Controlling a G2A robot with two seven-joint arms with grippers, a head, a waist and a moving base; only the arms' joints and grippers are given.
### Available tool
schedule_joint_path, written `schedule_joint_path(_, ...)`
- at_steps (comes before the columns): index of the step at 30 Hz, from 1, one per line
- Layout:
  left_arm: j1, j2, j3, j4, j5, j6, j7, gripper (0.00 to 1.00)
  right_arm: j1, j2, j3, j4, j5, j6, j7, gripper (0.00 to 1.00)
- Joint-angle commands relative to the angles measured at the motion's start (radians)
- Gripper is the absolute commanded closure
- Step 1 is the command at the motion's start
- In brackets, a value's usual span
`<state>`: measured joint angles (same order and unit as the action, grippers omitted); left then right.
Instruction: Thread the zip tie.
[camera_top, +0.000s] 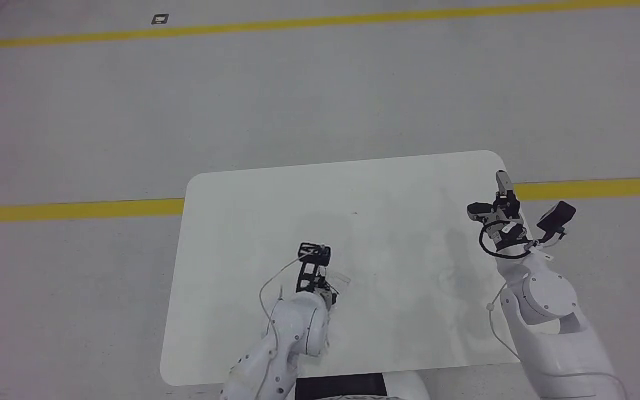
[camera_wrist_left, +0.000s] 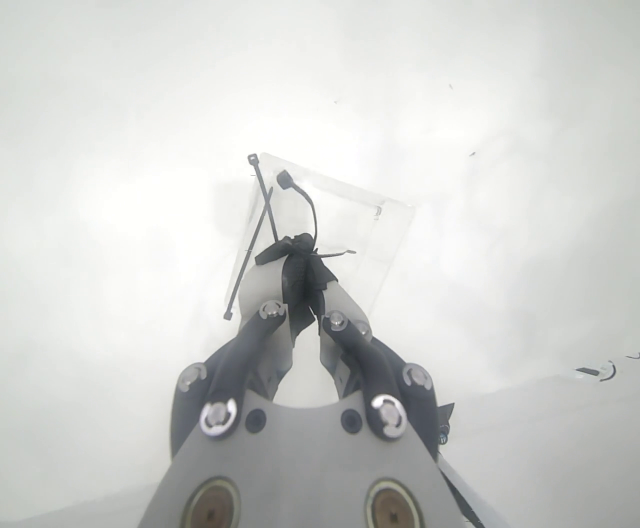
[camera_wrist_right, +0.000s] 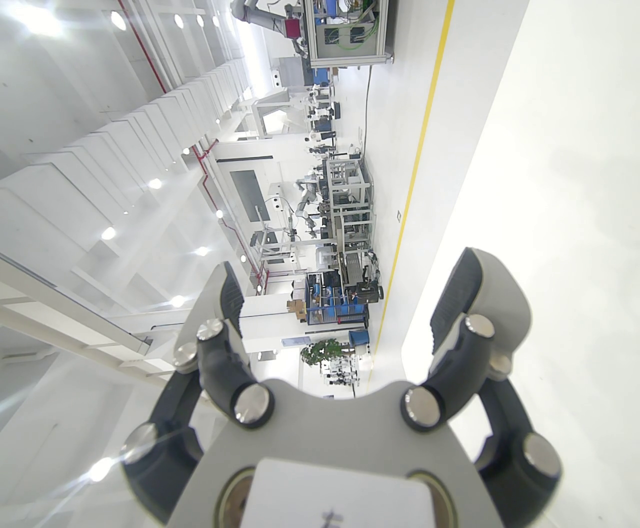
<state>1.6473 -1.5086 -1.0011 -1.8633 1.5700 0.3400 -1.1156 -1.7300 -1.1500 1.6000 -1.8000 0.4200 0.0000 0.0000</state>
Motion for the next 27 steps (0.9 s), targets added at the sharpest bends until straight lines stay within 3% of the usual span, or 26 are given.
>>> schedule_joint_path(1,0.013,0.008,-0.006,-0.018,0.000,0.000,0.000,1.00,0.000,0.000,0.000,0.000,0.000,0.000,0.000,0.00)
schedule_joint_path(9,0.045,0.032,0.001,-0.086,0.000,0.000,-0.034,1.00,0.000,0.000,0.000,0.000,0.000,0.000,0.000,0.00)
schedule_joint_path(15,0.021,0.042,0.024,-0.077,0.000,0.000,-0.058,1.00,0.000,0.000,0.000,0.000,0.000,0.000,0.000,0.00)
schedule_joint_path(20,0.025,0.041,0.025,-0.095,0.000,0.000,-0.042,1.00,0.000,0.000,0.000,0.000,0.000,0.000,0.000,0.00)
schedule_joint_path(27,0.004,0.046,0.052,-0.076,0.000,0.000,-0.051,1.00,0.000,0.000,0.000,0.000,0.000,0.000,0.000,0.00)
